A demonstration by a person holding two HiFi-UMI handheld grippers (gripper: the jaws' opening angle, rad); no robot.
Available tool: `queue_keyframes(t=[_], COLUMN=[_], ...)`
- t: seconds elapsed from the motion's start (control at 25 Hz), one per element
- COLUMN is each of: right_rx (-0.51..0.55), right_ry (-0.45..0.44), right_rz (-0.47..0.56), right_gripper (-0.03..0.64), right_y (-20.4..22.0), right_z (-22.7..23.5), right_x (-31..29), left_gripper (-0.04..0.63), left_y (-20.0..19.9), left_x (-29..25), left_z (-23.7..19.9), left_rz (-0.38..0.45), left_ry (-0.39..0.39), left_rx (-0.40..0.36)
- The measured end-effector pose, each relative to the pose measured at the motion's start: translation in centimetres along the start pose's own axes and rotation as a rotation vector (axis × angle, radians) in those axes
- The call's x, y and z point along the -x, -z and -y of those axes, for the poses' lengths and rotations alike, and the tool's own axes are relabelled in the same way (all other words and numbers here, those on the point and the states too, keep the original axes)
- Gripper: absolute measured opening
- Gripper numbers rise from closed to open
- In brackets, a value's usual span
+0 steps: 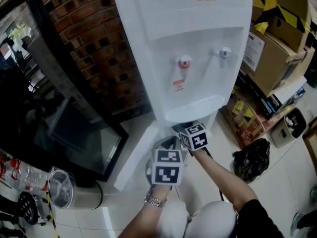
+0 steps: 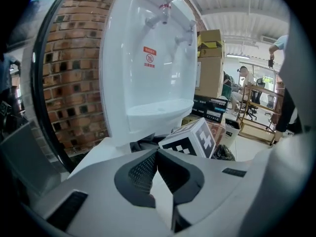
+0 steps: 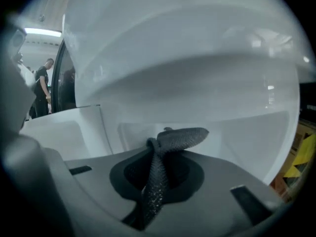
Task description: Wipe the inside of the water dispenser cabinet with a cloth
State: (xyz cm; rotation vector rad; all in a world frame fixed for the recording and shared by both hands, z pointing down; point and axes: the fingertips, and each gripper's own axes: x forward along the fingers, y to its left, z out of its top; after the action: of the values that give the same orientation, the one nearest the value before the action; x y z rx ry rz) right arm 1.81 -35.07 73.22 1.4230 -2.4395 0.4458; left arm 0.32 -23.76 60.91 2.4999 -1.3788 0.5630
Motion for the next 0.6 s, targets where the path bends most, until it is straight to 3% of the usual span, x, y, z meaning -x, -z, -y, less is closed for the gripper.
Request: queue_keyframes(t=[0.2, 0.32, 0.6], right_rx=[0.002, 0.004, -0.023], right_ry=[-0.047, -0.029, -0.010], right_rz=[-0.116, -0.166, -0.208], right_gripper=[0.031, 0.031, 0.031], right_y=[4.7, 7.4, 8.6], right_z=[-1.4, -1.4, -0.7], right_x=[-2.1, -2.8, -1.9], left_gripper=[0.003, 0.003, 0.003], left_y=[0.1, -0.1, 0.3], left_x=[0.3, 0.5, 0.7], left_z=[-0.4, -0.7, -1.4], left_rz=[0.000, 0.006, 0.003], left_ry=[-0.001, 0.002, 0.004], left_rx=[0.008, 0.012, 0.021])
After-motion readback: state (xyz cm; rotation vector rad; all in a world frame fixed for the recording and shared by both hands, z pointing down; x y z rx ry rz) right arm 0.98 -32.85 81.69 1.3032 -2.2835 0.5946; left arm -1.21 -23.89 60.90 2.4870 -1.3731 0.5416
